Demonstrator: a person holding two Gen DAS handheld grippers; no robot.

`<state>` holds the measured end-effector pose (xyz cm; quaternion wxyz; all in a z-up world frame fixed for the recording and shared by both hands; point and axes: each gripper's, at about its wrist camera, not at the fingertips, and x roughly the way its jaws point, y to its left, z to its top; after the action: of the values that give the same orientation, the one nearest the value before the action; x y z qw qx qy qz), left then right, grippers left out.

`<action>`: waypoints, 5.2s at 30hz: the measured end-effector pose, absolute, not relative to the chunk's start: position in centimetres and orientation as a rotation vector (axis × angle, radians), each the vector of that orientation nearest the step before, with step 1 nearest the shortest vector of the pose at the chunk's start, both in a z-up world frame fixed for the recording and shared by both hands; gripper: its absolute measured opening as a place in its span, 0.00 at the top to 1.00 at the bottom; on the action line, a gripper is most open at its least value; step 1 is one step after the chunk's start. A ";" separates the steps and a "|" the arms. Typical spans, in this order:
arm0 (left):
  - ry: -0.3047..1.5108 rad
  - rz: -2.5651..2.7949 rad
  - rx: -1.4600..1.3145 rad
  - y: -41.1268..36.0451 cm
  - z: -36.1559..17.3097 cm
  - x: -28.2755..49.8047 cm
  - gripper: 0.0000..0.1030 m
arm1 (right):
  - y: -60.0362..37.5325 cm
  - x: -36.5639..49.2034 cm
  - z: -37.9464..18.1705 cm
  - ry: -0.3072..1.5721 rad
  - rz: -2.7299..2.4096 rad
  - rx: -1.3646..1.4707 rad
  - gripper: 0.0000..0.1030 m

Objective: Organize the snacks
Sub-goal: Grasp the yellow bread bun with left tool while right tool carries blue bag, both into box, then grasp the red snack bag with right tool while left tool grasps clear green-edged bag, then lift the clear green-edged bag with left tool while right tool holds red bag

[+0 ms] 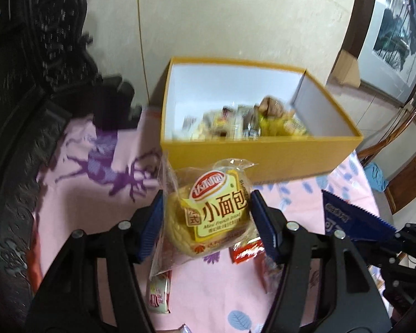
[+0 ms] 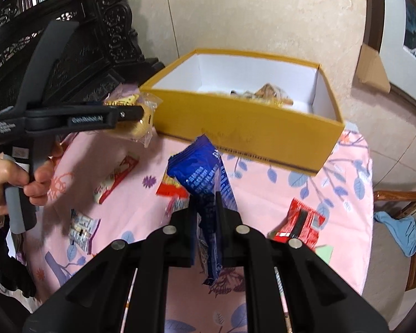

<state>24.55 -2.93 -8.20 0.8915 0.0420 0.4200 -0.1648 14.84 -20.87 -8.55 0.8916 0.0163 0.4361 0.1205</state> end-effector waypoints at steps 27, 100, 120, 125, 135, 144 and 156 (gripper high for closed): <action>0.791 -0.301 0.044 -9.2 -2.2 37.5 0.13 | -28.0 31.2 -2.4 0.747 0.115 0.118 0.50; 1.068 -0.349 0.140 -12.2 -20.9 18.0 0.19 | -29.5 16.2 -16.8 1.089 0.017 0.409 0.57; 1.063 -0.356 0.182 -13.2 -21.3 17.7 0.08 | -29.6 16.0 -17.4 1.100 0.024 0.436 0.57; 1.048 -0.374 0.145 -11.8 -20.4 17.6 0.36 | -29.7 15.9 -17.5 1.106 0.017 0.446 0.57; 1.032 -0.411 0.123 -11.1 -19.0 17.7 0.60 | -29.2 15.7 -17.1 1.110 0.026 0.440 0.57; 1.119 -0.509 0.099 -11.1 -20.3 17.4 0.22 | -29.4 15.4 -16.8 1.099 0.036 0.453 0.57; 0.993 -0.529 0.266 -13.7 -20.9 16.2 0.37 | -30.6 14.8 -16.1 1.088 0.017 0.473 0.57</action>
<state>16.24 -13.71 -20.93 0.8375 0.1259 0.4693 -0.2499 14.82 -30.60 -16.08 0.8290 0.2229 0.5128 0.0082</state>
